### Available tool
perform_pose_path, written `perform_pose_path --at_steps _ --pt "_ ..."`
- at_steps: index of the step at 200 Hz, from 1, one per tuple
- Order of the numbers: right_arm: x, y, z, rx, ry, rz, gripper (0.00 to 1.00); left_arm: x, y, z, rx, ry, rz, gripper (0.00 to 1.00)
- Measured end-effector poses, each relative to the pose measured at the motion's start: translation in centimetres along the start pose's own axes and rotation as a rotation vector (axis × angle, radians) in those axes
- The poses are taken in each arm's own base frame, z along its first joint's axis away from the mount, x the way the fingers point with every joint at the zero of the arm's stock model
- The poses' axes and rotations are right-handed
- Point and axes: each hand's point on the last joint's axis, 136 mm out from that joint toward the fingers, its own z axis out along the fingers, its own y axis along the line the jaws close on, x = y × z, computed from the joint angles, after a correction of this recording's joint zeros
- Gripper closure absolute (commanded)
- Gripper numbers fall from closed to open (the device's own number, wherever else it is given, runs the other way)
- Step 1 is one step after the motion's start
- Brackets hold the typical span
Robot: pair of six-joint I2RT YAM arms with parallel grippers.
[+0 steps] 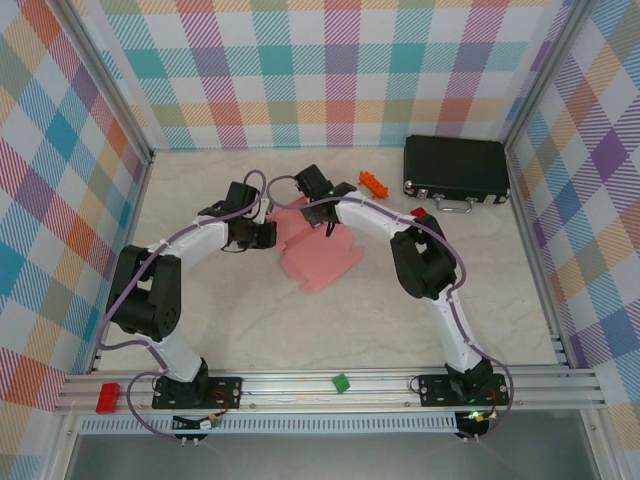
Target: Fold the paper box
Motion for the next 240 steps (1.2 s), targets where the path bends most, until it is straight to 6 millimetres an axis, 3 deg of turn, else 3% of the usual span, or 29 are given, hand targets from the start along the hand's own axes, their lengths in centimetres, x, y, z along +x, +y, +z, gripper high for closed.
perform_pose_path --at_steps 50,71,141,179,240 --pt "-0.2 0.1 0.1 -0.004 -0.002 -0.001 0.85 -0.1 0.0 0.0 0.000 -0.003 0.001 0.95" --pt "-0.2 0.1 0.2 -0.005 0.001 -0.001 0.79 -0.1 0.0 0.0 -0.002 -0.002 0.000 0.96" --pt "3.6 0.6 1.5 -0.023 0.098 -0.033 0.64 0.0 0.4 0.0 -0.025 0.000 -0.001 0.96" --pt "3.4 0.6 0.3 -0.044 0.087 -0.033 0.48 0.0 0.5 0.0 -0.028 0.000 -0.001 0.96" --pt "4.5 0.9 -2.7 -0.107 0.082 -0.031 0.32 0.0 0.8 0.0 -0.045 -0.004 -0.019 0.96"
